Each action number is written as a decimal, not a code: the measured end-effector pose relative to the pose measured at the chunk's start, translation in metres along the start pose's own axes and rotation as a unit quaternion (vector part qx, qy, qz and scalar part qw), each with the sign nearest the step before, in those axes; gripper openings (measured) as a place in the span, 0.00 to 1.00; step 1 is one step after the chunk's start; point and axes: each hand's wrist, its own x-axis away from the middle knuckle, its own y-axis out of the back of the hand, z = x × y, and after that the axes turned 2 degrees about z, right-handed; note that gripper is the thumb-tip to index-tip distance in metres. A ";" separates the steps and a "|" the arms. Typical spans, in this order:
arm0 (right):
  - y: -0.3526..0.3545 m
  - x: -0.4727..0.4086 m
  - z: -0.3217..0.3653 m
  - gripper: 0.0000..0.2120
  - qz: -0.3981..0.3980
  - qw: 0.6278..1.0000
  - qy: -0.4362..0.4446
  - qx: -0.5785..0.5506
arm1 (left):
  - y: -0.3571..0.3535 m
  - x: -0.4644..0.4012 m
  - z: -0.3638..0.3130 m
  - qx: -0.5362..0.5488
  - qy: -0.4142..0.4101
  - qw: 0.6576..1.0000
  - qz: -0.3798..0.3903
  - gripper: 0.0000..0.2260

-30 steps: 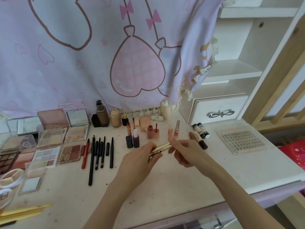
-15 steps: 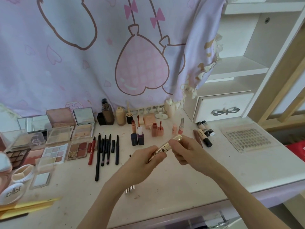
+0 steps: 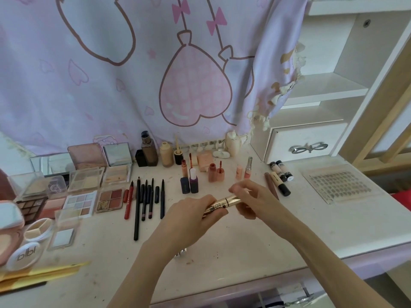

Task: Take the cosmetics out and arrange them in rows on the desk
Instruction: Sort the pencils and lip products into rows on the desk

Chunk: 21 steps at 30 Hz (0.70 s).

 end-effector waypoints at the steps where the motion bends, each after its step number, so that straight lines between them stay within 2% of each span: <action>1: -0.002 -0.003 0.000 0.14 -0.024 1.000 -0.018 0.003 | -0.001 0.000 -0.001 -0.002 -0.002 1.000 0.003 0.14; 4: -0.005 -0.007 -0.003 0.14 -0.057 0.998 -0.004 -0.024 | -0.005 0.004 -0.003 0.059 0.012 0.998 0.016 0.10; 7: -0.001 0.000 -0.002 0.02 -0.015 0.998 0.060 -0.006 | -0.007 0.010 0.001 0.152 0.033 0.988 0.006 0.08; 10: 0.001 0.003 -0.001 0.04 0.024 0.998 0.055 -0.013 | -0.005 0.011 0.003 0.089 0.022 0.996 -0.012 0.09; 12: -0.004 0.003 0.000 0.09 0.014 0.999 0.013 0.042 | -0.004 0.011 0.000 0.039 0.004 0.999 -0.037 0.12; 14: -0.007 0.000 -0.002 0.14 -0.010 0.998 -0.014 0.053 | -0.005 0.010 -0.002 0.042 0.002 0.998 -0.047 0.15; 16: -0.007 0.000 -0.002 0.10 -0.014 0.999 0.004 0.029 | -0.007 0.012 -0.003 0.060 0.011 0.997 -0.044 0.18; 18: -0.001 0.003 -0.001 0.02 0.024 0.998 0.042 0.028 | -0.009 0.014 0.000 0.058 0.010 0.997 -0.044 0.14; 21: 0.004 0.005 0.002 0.06 0.070 0.996 0.057 0.017 | -0.007 0.015 0.005 0.050 0.005 0.997 -0.055 0.08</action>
